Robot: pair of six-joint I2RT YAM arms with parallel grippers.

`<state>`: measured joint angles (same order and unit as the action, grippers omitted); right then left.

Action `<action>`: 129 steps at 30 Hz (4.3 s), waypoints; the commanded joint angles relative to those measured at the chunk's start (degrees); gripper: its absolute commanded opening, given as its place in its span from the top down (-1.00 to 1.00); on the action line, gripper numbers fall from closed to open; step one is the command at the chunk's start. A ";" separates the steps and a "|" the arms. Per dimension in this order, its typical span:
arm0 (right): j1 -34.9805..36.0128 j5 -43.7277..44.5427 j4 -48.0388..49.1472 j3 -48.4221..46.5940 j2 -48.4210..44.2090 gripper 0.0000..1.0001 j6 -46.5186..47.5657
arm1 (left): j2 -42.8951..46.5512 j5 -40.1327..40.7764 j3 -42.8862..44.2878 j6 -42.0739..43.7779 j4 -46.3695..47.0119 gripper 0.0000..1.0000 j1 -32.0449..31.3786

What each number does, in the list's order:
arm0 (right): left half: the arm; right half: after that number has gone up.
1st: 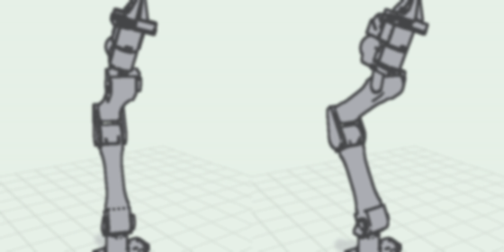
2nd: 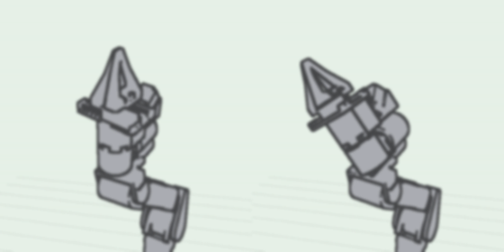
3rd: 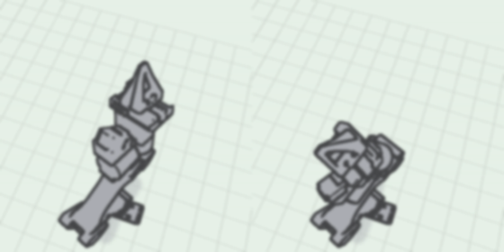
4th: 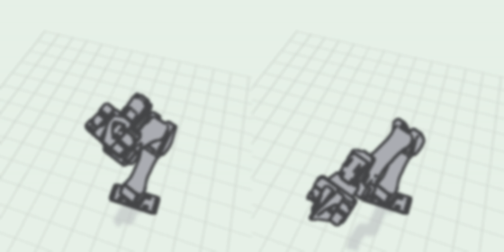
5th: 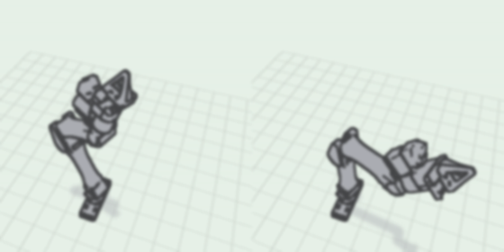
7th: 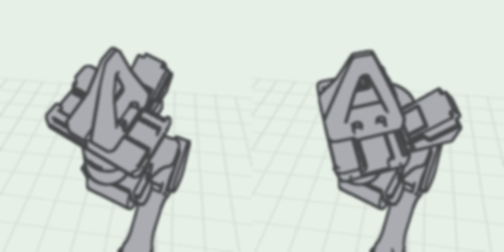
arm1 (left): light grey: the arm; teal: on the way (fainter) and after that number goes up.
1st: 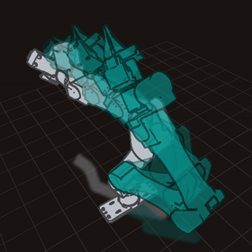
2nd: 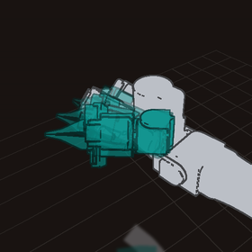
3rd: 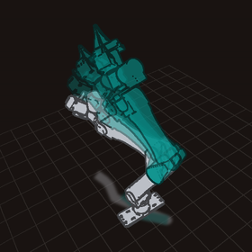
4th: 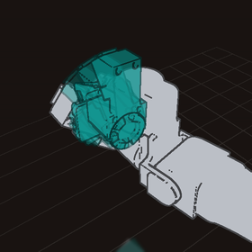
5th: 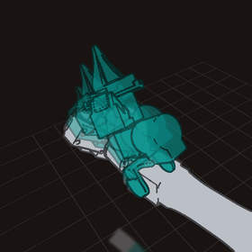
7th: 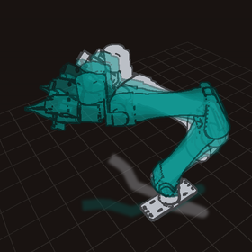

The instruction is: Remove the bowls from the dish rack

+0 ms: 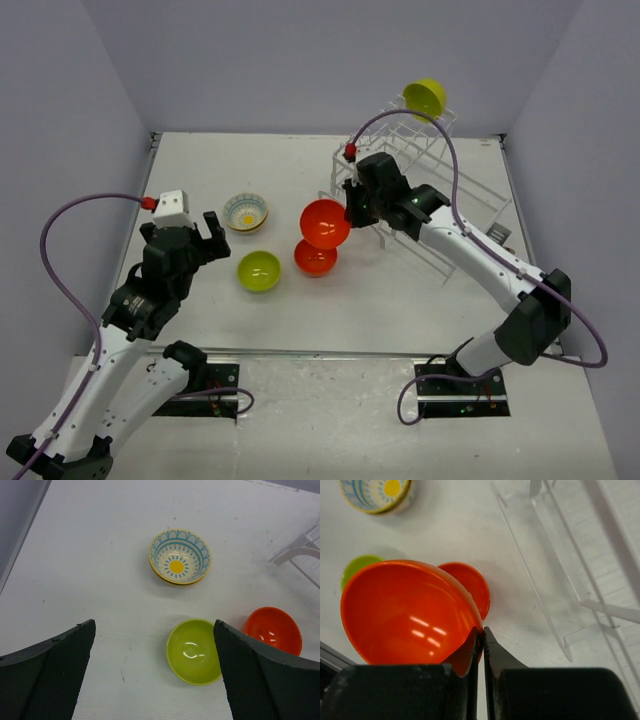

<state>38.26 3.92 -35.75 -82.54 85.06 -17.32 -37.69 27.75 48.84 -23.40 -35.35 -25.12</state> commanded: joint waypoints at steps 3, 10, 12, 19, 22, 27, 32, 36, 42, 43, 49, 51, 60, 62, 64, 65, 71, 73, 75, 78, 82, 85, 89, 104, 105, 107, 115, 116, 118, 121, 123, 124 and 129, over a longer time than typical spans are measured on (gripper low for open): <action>0.59 -5.33 0.15 2.30 2.91 1.00 -6.58 | -0.19 0.99 -0.06 -0.07 1.08 -1.00 0.34; 0.59 -6.03 0.06 1.68 10.47 1.00 -7.64 | -1.16 0.64 0.03 0.02 0.99 -1.00 0.34; 0.59 -4.81 0.06 1.16 12.05 1.00 -7.81 | -1.16 0.55 -0.06 0.02 0.99 -1.00 0.34; 0.59 -4.98 1.03 0.10 17.86 1.00 -7.64 | -1.33 0.20 -0.06 0.11 1.16 -1.00 0.34; 0.59 -5.07 1.38 -0.07 18.65 0.88 -7.90 | -1.68 0.03 -0.06 0.11 1.25 -1.00 0.34; 0.76 -6.74 0.42 -1.04 17.96 0.05 -7.73 | -1.86 -0.06 -0.06 0.19 1.25 -1.00 0.34; 1.29 -5.95 -1.51 -2.36 12.95 -0.15 -6.67 | -2.03 -0.15 -0.06 0.19 1.25 -1.00 0.34; 1.29 -4.11 -3.01 -3.85 5.14 -0.32 -4.75 | -1.77 0.11 -0.06 0.19 1.25 -1.00 0.34; -0.55 12.84 -1.35 -9.55 -3.49 -0.98 6.05 | -0.89 1.43 0.12 -0.16 0.81 -1.00 0.34; -1.69 16.87 -1.43 -12.52 -3.15 -0.98 8.59 | -0.80 1.69 0.12 -0.24 0.64 -1.00 0.34; -12.67 26.11 6.54 -19.93 4.05 -0.98 19.92 | -0.72 2.22 0.12 -0.42 0.46 -1.00 0.34; -13.65 31.66 16.46 -20.72 7.83 -0.98 30.70 | -1.24 1.96 0.12 -0.42 0.55 -1.00 0.34; -18.48 38.69 27.40 -39.60 29.96 -0.97 53.43 | -2.03 1.26 0.03 -0.33 0.81 -1.00 0.34; -18.84 39.67 28.10 -40.06 31.57 -0.98 53.97 | -2.38 0.73 -0.06 -0.16 0.81 -1.00 0.34; -19.19 39.41 30.11 -37.53 31.58 -0.97 54.15 | -2.73 0.21 -0.06 -0.07 0.99 -1.00 0.34; -19.28 38.97 31.51 -36.91 31.57 -0.97 54.50 | -2.82 0.11 -0.06 0.02 1.08 -1.00 0.34; -20.15 39.93 32.06 -37.70 35.00 -0.68 56.96 | -2.74 -0.32 -0.15 0.11 1.16 -1.00 0.34; -20.59 38.97 31.53 -37.25 35.09 -0.61 56.09 | -2.48 -0.41 -0.24 0.11 1.25 -1.00 0.34; -21.29 38.35 31.27 -37.16 35.44 -0.55 55.55 | -2.65 -0.85 -0.24 0.19 1.34 -1.00 0.34; -22.09 38.00 31.35 -37.08 35.71 -0.47 56.26 | -3.09 -1.47 -0.32 0.46 1.60 -1.00 0.34; -22.62 38.62 33.37 -35.59 34.21 -0.24 56.87 | -3.26 -1.56 -0.32 0.55 1.60 -1.00 0.34; -22.62 39.32 35.39 -33.22 32.90 0.16 57.92 | -3.53 -1.91 -0.41 0.63 1.78 -1.00 0.34; -22.62 40.46 38.47 -30.84 31.40 0.40 58.89 | -3.70 -2.61 -0.59 0.72 1.95 -1.00 0.34; -22.53 45.38 45.84 -29.61 29.82 1.00 65.83 | -3.44 -2.43 -0.67 0.81 2.04 -1.00 0.34; -22.44 46.25 47.68 -29.26 29.47 1.00 67.14 | -3.35 -2.43 -0.59 0.81 1.96 -1.00 0.34; -22.44 46.87 49.19 -28.99 28.68 1.00 68.03 | -3.35 -2.43 -0.59 0.81 2.04 -1.00 0.34; -22.27 50.83 55.43 -29.69 26.83 1.00 72.07 | -2.65 -1.82 -0.50 0.72 1.96 -1.00 0.34; -22.18 51.18 55.61 -29.78 26.22 1.00 72.08 | -2.56 -1.47 -0.50 0.64 1.78 -1.00 0.34; -22.00 51.88 56.14 -30.22 25.60 1.00 71.38 | -2.04 -1.12 -0.32 0.55 1.60 -1.00 0.34; -20.78 53.03 52.64 -30.75 22.71 1.00 65.16 | -0.55 0.20 -0.15 0.19 1.34 -1.00 0.34; -19.20 50.32 38.10 -33.10 18.51 1.00 50.66 | 0.51 0.99 -0.24 0.02 1.43 -1.00 0.43; -17.27 47.70 30.90 -34.43 16.91 1.00 43.32 | 1.38 1.08 -0.15 0.11 1.51 -1.00 0.43; -8.24 27.23 7.37 -30.26 6.55 1.00 13.16 | 3.33 -3.56 4.39 -0.33 1.70 -1.00 0.43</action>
<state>23.64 43.97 -15.81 -113.54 100.82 19.40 -35.14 26.81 48.99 -23.42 -35.38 -25.12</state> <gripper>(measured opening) 0.104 0.997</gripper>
